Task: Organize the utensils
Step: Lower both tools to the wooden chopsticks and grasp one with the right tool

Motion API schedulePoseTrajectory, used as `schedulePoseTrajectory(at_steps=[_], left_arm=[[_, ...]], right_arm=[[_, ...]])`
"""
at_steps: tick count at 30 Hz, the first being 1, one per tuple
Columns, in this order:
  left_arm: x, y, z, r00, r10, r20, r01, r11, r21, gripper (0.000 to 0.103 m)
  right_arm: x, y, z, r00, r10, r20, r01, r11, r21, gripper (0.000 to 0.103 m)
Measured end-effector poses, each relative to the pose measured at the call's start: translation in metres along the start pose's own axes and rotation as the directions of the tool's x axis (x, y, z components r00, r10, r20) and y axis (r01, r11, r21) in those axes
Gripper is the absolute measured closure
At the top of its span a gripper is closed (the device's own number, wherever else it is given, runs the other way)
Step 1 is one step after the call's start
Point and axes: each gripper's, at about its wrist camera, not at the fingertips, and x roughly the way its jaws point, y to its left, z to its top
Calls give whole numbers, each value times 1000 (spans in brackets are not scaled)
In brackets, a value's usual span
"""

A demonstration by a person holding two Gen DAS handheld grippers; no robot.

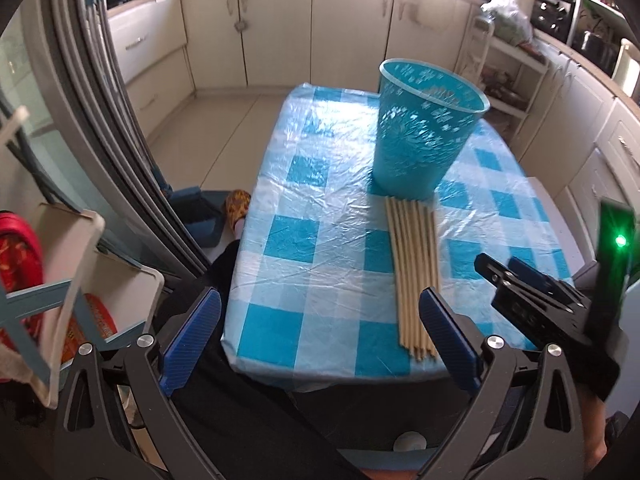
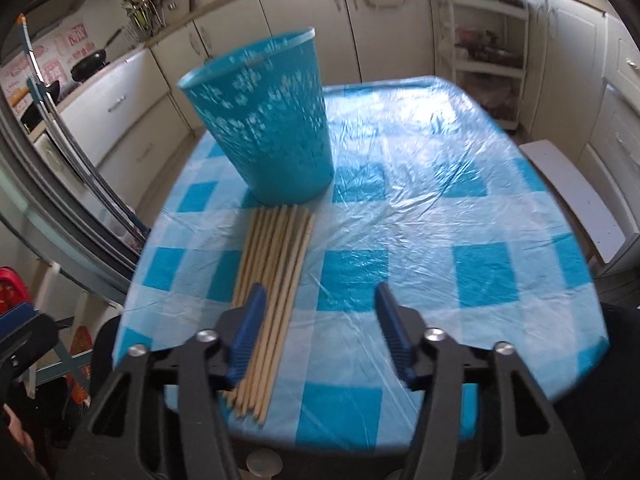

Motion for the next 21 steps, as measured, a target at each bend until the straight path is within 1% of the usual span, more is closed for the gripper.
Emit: schedulePoseTrajectory(at_steps=[2,3,5,6,8,9,11,16,18,19,21], left_arm=[[13,0,4,1000,4,-20,-4,1000,-4,7],[18,-1,6,1000,4,-27,-4,1000,-6,7],[32,0,10,999,2,-47,-3,1000,-14,7],[38,0,12,998,2,-56,-3,1000,-16,7],[45,-1,15,998,4,-66,-5,1000,-17,7],[51,-2,17,997,8,-71,-9,1000,-15,7],[59,-3,20,997,11,-81,-12,1000,-13,7],[83,-10,30,995,17,-98,-17,1000,-3,8],[92,-14,34,995,19,-101,-18,1000,7,8],[98,-19,37,995,21,-97,-19,1000,19,8],[106,-26,41,995,28,-95,-24,999,38,8]], right_arm=[[16,0,7,1000,10,-13,-10,1000,10,63],[23,2,11,1000,22,-16,-22,1000,16,64],[40,7,16,999,44,-21,-43,999,25,71],[49,7,19,999,40,-35,-39,999,26,72],[58,5,23,998,43,-46,-42,999,29,77],[59,5,25,999,33,-30,-33,999,18,78],[59,6,28,999,20,-27,-20,1000,-9,79],[59,7,30,999,-43,-4,42,994,-102,82],[60,7,31,998,-70,5,70,987,-148,86],[62,9,31,996,-85,11,86,981,-176,91],[61,8,32,996,-84,8,83,971,-226,94]])
